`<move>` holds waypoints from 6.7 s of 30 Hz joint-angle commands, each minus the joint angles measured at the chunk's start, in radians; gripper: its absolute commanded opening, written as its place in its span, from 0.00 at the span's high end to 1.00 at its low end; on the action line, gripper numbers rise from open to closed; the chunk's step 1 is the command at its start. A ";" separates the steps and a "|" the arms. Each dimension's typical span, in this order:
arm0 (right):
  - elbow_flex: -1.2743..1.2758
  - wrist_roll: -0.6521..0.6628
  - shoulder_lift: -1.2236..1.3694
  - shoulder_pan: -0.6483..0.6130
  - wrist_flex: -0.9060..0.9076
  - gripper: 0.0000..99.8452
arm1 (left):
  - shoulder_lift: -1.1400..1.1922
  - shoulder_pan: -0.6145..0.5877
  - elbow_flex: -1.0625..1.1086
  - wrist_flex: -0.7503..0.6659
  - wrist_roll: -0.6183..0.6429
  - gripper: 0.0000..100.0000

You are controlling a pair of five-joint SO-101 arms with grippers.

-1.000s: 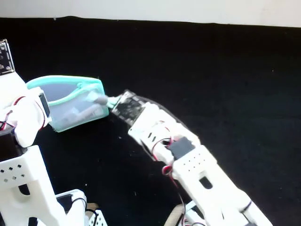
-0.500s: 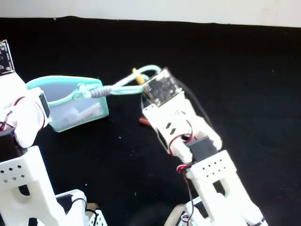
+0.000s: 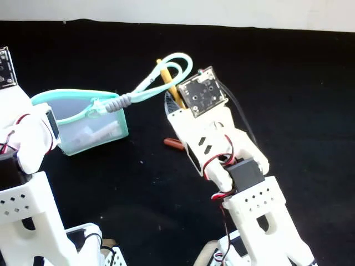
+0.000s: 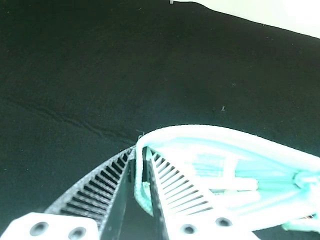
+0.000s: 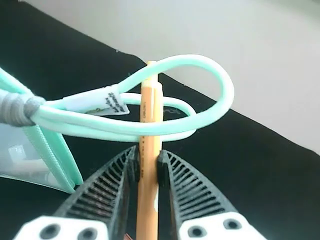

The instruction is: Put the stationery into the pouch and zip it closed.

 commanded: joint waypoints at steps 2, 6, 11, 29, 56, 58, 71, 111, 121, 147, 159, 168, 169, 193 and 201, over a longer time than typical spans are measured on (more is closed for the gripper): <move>-0.099 -0.057 -0.028 0.005 -0.004 0.99 | 0.030 0.001 0.033 -0.003 -0.003 0.99; -0.128 -0.066 -0.028 -0.031 -0.004 0.99 | 0.030 0.001 0.033 -0.003 -0.003 0.99; -0.128 -0.066 -0.028 -0.085 -0.005 0.99 | 0.030 0.001 0.033 -0.003 -0.003 0.99; -0.130 -0.068 -0.028 -0.139 -0.107 0.99 | 0.030 0.001 0.035 -0.003 -0.005 0.99; -0.538 -0.192 0.298 -0.381 -0.298 0.99 | 0.030 -0.001 0.035 -0.003 -0.006 0.99; -0.542 -0.218 0.326 -0.381 -0.300 0.99 | 0.030 -0.001 0.035 -0.003 -0.006 0.99; -0.547 -0.287 0.455 -0.381 -0.487 0.99 | 0.030 -0.001 0.035 -0.003 -0.006 0.99; -0.266 -0.285 0.473 -0.406 -0.622 0.99 | 0.031 -0.002 0.035 -0.026 -0.006 0.99; -0.130 -0.285 0.352 -0.407 -0.618 0.93 | 0.031 -0.002 0.035 -0.026 -0.006 0.99; -0.499 -0.127 0.331 -0.136 -0.208 0.75 | 0.031 -0.001 0.035 -0.026 -0.006 0.99; -0.541 -0.025 0.331 0.035 0.045 0.75 | 0.031 -0.001 0.035 -0.026 -0.005 0.99; -0.532 0.031 0.331 0.093 0.186 0.75 | 0.031 0.001 0.035 -0.026 -0.005 0.99; -0.530 0.031 0.331 0.099 0.200 0.75 | 0.031 0.001 0.035 -0.026 -0.005 0.99; -0.170 0.032 0.332 0.170 0.360 0.75 | 0.031 0.001 0.035 -0.023 -0.005 0.99; 0.019 0.109 0.332 0.120 0.177 0.75 | 0.031 0.001 0.036 -0.020 -0.005 0.99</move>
